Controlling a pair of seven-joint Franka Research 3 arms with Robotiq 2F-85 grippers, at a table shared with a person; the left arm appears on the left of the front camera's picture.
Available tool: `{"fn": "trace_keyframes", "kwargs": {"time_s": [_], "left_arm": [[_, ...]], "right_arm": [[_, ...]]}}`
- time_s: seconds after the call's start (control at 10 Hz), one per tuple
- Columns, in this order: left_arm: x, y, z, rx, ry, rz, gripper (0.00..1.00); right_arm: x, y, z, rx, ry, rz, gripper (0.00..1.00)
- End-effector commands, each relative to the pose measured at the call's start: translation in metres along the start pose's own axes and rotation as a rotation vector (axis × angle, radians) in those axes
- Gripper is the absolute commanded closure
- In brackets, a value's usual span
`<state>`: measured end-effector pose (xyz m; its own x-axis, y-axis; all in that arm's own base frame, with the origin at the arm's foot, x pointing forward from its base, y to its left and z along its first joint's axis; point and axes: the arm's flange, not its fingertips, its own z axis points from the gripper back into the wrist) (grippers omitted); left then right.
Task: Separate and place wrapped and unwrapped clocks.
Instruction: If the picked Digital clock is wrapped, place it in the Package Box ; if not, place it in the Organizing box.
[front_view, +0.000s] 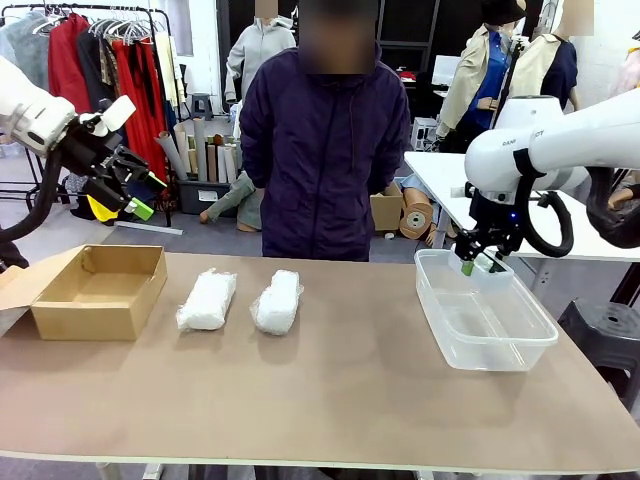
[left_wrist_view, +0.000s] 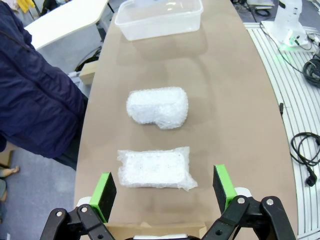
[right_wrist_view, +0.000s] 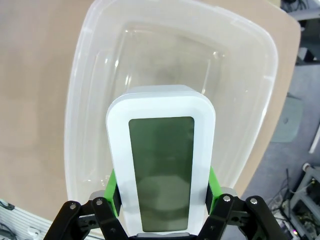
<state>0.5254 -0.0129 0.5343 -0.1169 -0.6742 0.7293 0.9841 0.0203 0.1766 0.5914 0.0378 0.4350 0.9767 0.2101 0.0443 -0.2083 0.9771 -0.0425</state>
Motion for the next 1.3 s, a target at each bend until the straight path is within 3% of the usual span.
{"fn": "trace_keyframes", "kwargs": {"time_s": [0.0, 0.8, 1.2], "left_arm": [[0.001, 0.0, 0.001, 0.004, -0.004, -0.003, 0.0], [0.001, 0.0, 0.001, 0.004, -0.004, -0.003, 0.0], [0.001, 0.0, 0.001, 0.004, -0.004, -0.003, 0.0]], "right_arm": [[0.001, -0.002, 0.003, 0.008, -0.012, -0.032, 1.0], [0.0, 0.0, -0.002, 0.003, 0.005, -0.003, 1.0], [0.014, 0.0, -0.038, -0.031, 0.007, -0.015, 1.0]]}}
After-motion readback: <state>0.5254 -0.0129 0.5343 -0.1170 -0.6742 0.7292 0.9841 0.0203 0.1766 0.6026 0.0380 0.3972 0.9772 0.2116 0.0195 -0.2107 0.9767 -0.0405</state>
